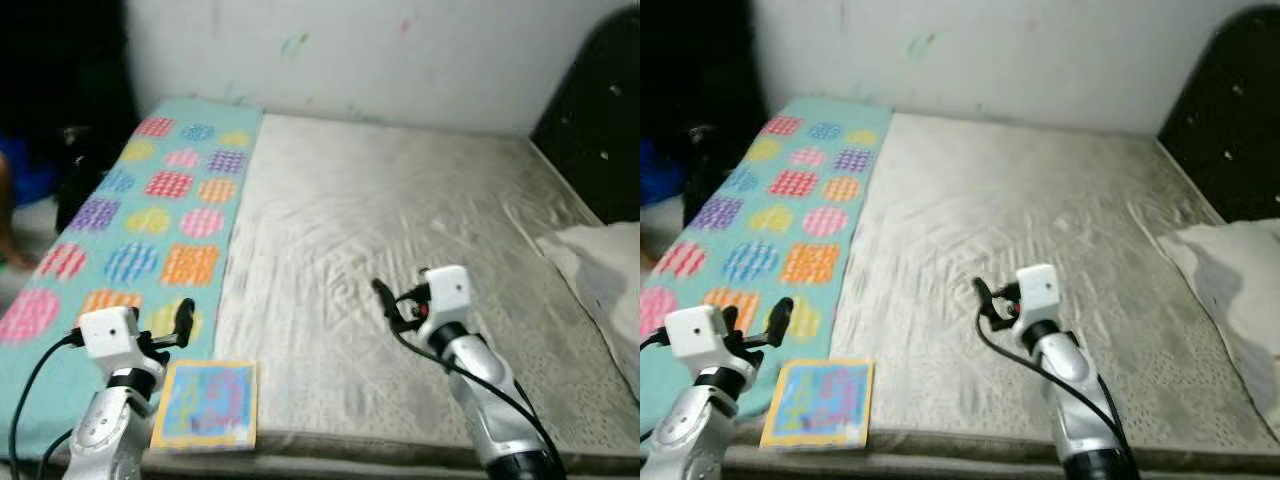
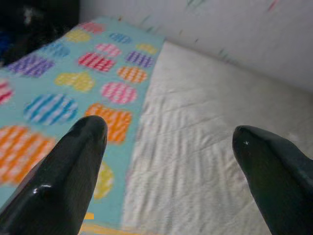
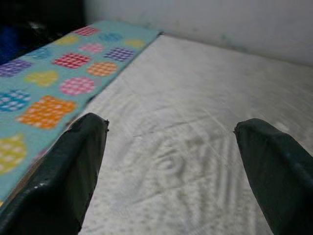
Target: Clean up the room
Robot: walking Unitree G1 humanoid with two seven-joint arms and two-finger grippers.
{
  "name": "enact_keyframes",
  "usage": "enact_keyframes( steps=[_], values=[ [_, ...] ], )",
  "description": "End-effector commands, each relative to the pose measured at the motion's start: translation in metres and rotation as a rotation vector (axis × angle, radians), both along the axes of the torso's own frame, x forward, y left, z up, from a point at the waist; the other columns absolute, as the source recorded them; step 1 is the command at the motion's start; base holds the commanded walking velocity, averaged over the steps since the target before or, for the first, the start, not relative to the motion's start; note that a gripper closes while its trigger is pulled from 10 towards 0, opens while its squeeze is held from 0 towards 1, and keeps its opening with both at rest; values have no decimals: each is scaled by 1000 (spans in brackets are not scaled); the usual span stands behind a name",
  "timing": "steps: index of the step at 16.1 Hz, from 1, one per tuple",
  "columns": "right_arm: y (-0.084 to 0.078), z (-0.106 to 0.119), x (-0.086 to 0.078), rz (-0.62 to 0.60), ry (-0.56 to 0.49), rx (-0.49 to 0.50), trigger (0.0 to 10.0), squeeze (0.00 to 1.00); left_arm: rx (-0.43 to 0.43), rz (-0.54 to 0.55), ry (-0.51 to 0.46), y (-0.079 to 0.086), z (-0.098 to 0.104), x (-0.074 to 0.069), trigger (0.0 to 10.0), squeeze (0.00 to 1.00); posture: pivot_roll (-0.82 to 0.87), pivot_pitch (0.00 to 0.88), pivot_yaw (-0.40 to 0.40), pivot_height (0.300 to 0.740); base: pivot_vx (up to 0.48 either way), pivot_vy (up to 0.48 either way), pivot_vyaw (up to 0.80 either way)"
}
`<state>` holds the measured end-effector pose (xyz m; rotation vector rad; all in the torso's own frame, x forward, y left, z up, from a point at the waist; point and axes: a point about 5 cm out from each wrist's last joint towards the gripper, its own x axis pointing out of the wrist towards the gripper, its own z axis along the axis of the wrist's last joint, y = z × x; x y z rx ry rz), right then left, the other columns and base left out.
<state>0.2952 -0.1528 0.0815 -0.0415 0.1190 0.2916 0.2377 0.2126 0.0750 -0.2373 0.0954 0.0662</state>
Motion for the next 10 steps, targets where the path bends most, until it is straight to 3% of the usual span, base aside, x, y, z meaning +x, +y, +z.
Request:
enact_keyframes(
  steps=[1, 7, 10],
  values=[
    [-16, -2, -3, -48, 7, -21, 10000, 0, -16, -24, 1, -9, -1, 3, 10000, 0, -85, 0, -56, 740, 0, 0, 0],
    [-16, -4, -3, -39, 14, -27, 10000, 0, -35, 4, 23, -7, -4, 2, 10000, 0, -84, 0, -62, 740, 0, 0, 0],
    [-16, -4, -3, -38, 16, -28, 10000, 0, -37, -3, 27, -8, -5, 2, 10000, 0, -84, 0, -61, 740, 0, 350, -771]
  ],
)
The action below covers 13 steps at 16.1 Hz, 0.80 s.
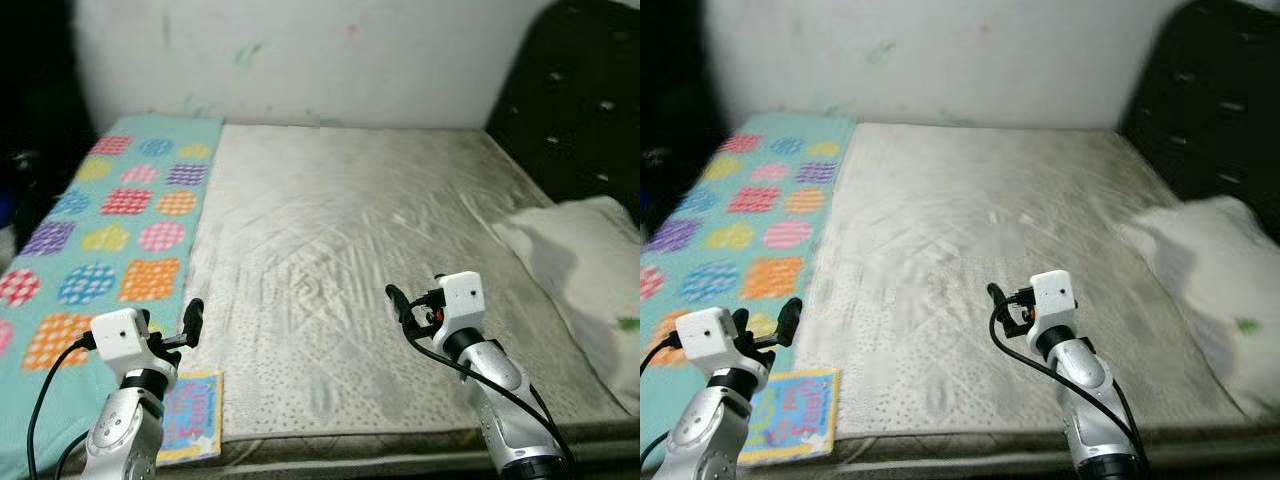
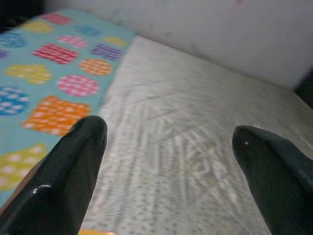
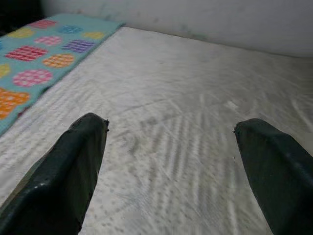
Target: Clean up the room
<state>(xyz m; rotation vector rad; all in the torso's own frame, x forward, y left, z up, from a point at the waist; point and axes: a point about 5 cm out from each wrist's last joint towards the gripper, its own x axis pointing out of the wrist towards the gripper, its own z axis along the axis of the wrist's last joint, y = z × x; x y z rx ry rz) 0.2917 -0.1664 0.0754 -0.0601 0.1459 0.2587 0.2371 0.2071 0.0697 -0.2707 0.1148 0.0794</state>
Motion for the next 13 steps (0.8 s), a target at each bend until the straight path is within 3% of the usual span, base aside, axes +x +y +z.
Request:
enact_keyframes(
  steps=[1, 13],
  values=[
    [-2, 2, 0, -7, -6, -3, 10000, 0, -5, -17, 7, -3, 0, 2, 10000, 0, -84, 0, -61, 740, 0, 401, 0],
    [-2, 1, 2, -13, 1, -2, 10000, 0, -6, -13, 13, -2, 0, 4, 10000, 0, -85, 0, -60, 740, 0, 417, 0]
  ],
)
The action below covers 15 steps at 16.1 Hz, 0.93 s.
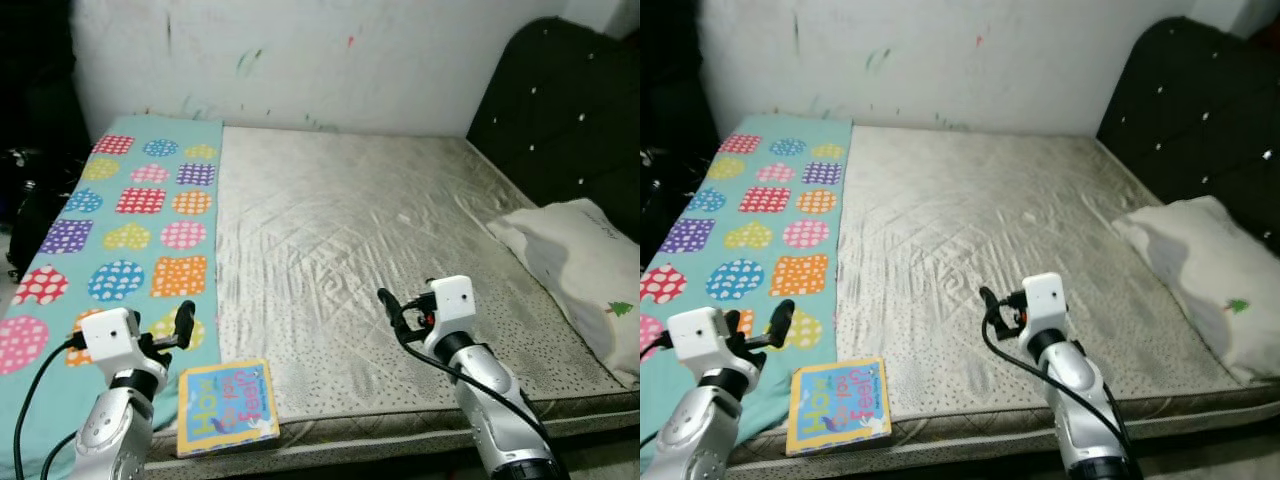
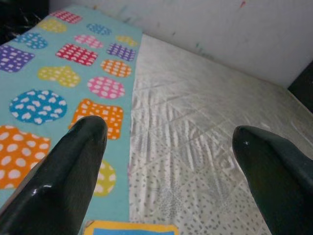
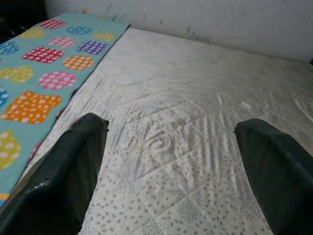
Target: Clean up the room
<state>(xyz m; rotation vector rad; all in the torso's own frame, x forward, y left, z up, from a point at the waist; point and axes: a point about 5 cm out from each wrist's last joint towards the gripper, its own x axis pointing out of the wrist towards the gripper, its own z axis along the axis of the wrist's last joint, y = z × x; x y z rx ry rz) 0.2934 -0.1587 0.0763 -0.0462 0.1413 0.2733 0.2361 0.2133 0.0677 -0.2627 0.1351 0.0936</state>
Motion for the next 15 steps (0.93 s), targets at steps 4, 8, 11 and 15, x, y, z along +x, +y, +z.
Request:
enact_keyframes(
  steps=[4, 8, 11, 15],
  values=[
    [-10, 1, 0, -27, 3, -19, 10000, 0, -14, -24, -8, -9, 2, 5, 10000, 0, -86, 0, -59, 740, 0, 480, 0],
    [-9, 1, 1, -24, -2, -21, 10000, 0, -12, -30, -26, -8, 4, 7, 10000, 0, -97, 5, -54, 740, 0, 182, 0],
    [-9, 2, 1, -22, -4, -24, 10000, 0, -20, -34, -29, -10, 5, 7, 10000, 0, -108, 17, -56, 740, 0, 0, 0],
    [-9, 2, 0, -13, 0, -29, 10000, 0, -25, -41, -25, -12, 4, 6, 10000, 0, -108, 24, -58, 740, 0, 0, 0]
  ],
)
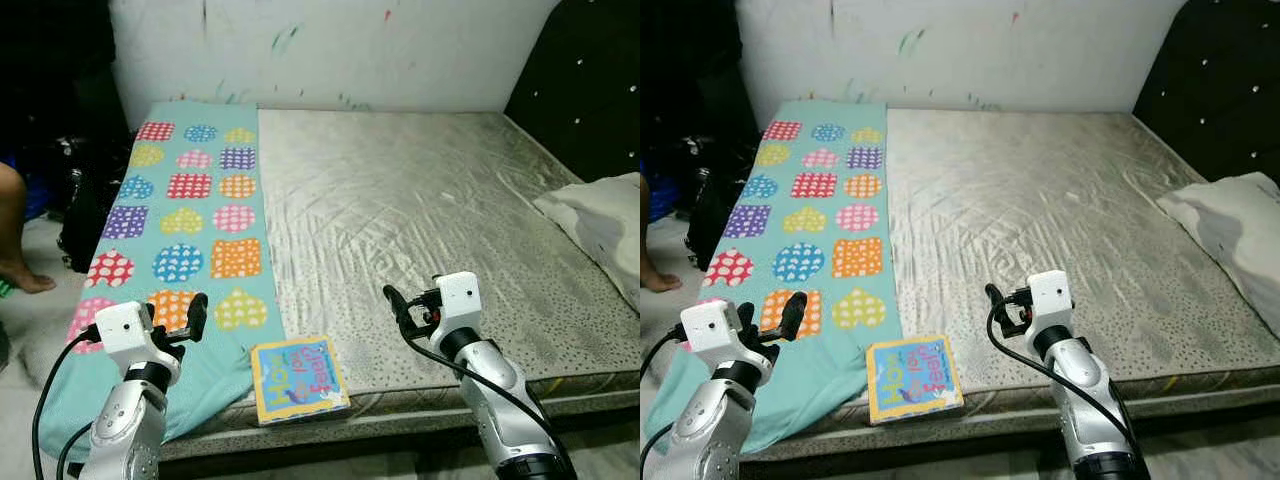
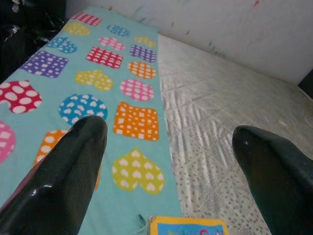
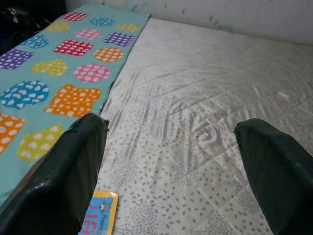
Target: Clean up the room
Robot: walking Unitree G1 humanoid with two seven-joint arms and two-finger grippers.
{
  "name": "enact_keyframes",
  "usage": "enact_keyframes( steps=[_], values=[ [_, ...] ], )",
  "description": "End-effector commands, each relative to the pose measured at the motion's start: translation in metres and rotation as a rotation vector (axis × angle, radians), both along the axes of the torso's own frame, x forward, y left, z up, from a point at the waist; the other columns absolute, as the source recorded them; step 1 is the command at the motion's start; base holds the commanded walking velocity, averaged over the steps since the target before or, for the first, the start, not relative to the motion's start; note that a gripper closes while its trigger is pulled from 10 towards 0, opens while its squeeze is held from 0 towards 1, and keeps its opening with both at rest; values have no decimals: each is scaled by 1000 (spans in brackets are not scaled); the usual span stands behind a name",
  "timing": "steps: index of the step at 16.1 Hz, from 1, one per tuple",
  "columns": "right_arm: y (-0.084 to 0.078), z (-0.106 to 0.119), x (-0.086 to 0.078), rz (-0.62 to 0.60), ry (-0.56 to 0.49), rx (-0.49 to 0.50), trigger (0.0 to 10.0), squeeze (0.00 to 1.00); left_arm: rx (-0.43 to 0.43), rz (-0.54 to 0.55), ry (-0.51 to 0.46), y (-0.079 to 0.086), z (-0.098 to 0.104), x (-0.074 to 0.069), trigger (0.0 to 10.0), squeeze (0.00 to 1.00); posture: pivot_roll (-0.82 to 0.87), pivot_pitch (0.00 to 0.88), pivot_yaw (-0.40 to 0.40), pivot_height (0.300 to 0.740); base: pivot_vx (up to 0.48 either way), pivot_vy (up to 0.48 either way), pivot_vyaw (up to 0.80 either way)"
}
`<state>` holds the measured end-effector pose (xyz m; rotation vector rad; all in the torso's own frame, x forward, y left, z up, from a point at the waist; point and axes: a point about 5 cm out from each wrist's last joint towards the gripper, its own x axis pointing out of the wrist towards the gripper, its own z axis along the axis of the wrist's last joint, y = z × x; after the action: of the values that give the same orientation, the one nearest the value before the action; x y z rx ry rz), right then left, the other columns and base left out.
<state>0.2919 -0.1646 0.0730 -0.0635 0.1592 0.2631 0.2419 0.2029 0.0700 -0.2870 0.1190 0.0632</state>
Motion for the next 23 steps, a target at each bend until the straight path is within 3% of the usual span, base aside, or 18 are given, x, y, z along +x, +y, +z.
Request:
enact_keyframes(
  steps=[1, 5, 19, 23],
  values=[
    [-3, 5, 1, -4, -11, -9, 10000, 0, -3, -12, -2, -1, 2, -1, 10000, 0, -110, 25, -59, 740, 0, 0, -800],
    [-3, 4, 1, -7, 0, -9, 10000, 0, -5, -10, 6, -2, 0, -1, 10000, 0, -110, 27, -58, 740, 0, 0, -800],
    [-1, 1, -2, 13, 17, 1, 10000, 0, -13, -10, 40, -1, -3, -3, 10000, 0, -102, 26, -57, 740, 0, 0, 0],
    [-3, -2, -2, 19, 45, 6, 10000, 0, -35, 5, 88, 1, -8, -4, 10000, 0, -102, 36, -60, 740, 0, 0, 0]
  ],
)
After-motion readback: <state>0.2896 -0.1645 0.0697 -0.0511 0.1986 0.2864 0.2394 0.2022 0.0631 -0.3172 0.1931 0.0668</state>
